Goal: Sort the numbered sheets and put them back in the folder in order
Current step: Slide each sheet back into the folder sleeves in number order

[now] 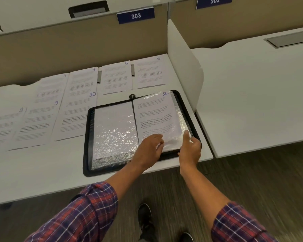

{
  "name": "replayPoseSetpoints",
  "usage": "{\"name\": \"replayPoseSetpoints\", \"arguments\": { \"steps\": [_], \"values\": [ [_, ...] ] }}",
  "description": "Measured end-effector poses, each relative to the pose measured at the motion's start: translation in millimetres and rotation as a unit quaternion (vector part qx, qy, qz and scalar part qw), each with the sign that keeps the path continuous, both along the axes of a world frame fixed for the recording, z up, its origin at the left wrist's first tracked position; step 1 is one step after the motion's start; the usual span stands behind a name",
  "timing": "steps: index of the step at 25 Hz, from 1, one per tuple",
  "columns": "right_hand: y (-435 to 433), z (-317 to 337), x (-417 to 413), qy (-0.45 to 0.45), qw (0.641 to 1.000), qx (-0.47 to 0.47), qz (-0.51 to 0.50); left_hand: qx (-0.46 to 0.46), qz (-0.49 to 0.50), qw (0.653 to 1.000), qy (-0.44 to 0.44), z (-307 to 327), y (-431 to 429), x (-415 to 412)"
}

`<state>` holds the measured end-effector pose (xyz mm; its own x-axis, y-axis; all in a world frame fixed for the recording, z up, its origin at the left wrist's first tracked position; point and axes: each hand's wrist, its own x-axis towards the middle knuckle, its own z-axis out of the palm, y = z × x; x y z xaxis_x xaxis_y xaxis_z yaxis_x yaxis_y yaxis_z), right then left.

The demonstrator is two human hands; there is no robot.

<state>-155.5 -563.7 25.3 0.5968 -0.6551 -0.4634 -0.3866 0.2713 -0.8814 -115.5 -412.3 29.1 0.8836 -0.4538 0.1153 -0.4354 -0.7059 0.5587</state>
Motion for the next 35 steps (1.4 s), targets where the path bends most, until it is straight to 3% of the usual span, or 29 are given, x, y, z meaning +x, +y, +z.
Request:
{"name": "replayPoseSetpoints", "arguments": {
  "steps": [3, 7, 12, 15, 17, 20, 23, 25, 30, 35],
  "values": [
    [-8, -3, 20, 0.032, 0.997, 0.020, 0.064, 0.008, 0.007, 1.000, 0.017, 0, -2, -3],
    [-15, 0, 27, 0.031, 0.996, -0.031, 0.074, 0.033, -0.005, 0.998, 0.060, -1, -1, -7],
    [0, 30, 21, -0.066, 0.985, -0.116, 0.105, -0.139, 0.143, 0.972, 0.124, 32, -16, 5],
    [30, 50, 16, -0.156, 0.955, -0.183, 0.176, -0.222, 0.212, 0.932, 0.194, 68, -18, 33],
    [54, 58, 14, -0.202, 0.922, -0.230, 0.238, -0.211, 0.238, 0.919, 0.235, 92, -10, 50],
    [82, 63, 15, -0.251, 0.889, -0.221, 0.312, -0.171, 0.281, 0.925, 0.190, 105, 18, 70],
    [90, 58, 23, -0.239, 0.888, -0.212, 0.330, -0.192, 0.328, 0.906, 0.185, 105, 68, 78],
    [88, 44, 33, -0.172, 0.886, -0.239, 0.358, -0.224, 0.353, 0.884, 0.210, 94, 109, 80],
    [97, -1, 43, -0.044, 0.777, -0.336, 0.531, -0.266, 0.407, 0.836, 0.253, 61, 186, 65],
    [125, -21, 44, -0.024, 0.678, -0.456, 0.576, -0.243, 0.439, 0.818, 0.282, 23, 222, 54]
  ]
}}
